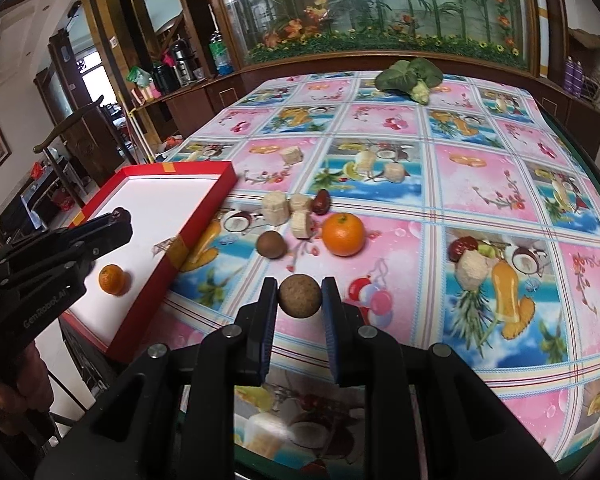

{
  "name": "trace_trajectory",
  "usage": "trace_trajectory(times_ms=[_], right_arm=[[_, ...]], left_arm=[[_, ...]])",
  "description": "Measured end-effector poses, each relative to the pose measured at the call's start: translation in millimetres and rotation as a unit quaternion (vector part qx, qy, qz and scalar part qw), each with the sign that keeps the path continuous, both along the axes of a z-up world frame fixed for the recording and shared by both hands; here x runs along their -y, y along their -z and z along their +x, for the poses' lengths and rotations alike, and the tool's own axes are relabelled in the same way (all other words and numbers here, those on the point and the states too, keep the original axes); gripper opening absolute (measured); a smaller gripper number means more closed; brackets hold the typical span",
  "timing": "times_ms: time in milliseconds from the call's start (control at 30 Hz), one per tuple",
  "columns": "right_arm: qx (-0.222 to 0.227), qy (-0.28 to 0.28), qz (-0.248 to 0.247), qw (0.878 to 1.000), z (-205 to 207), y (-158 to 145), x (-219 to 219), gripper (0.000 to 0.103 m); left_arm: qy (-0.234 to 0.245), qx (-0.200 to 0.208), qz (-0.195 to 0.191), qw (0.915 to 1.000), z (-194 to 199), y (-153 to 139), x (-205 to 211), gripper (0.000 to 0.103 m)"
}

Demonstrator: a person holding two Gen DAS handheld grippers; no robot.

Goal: Organize fruits
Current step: 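Carry the date and brown round fruit over the white tray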

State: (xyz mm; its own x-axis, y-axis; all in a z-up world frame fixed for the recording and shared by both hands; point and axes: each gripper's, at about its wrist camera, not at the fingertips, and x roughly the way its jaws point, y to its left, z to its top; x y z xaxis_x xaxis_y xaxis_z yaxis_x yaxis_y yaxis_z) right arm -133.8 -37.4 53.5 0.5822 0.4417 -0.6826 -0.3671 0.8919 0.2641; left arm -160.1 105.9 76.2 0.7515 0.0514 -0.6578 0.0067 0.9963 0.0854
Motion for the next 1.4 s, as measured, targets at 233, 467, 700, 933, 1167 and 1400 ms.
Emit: trace_trajectory(times_ms=[233, 467, 700, 933, 1167, 1400], right_arm=[[0.014, -0.033, 0.001, 0.999, -1, -11, -29, 0.024], [0.032, -0.069, 0.013, 0.997, 0, -25, -64, 0.024], [0.031, -0.106, 0.019, 0.994, 9, -29, -104, 0.024], [-0.005, -0.147, 0.021, 0.989, 25, -20, -153, 0.024], [-0.034, -0.161, 0.010, 0.986, 36, -3, -188, 0.024], [-0.069, -0.139, -0.001, 0.988, 45, 16, -187, 0.024]], left_arm=[[-0.036, 0.009, 0.000, 0.9993, -2, -2, -28, 0.017], [-0.094, 0.015, -0.001, 0.9955, -6, -2, -73, 0.016], [-0.148, 0.017, 0.003, 0.9889, -5, -1, -112, 0.016], [-0.180, 0.009, 0.018, 0.9835, 1, 7, -137, 0.016], [-0.166, -0.029, 0.022, 0.9855, 24, 18, -136, 0.017], [-0.144, -0.044, 0.050, 0.9873, 33, 23, -121, 0.017]])
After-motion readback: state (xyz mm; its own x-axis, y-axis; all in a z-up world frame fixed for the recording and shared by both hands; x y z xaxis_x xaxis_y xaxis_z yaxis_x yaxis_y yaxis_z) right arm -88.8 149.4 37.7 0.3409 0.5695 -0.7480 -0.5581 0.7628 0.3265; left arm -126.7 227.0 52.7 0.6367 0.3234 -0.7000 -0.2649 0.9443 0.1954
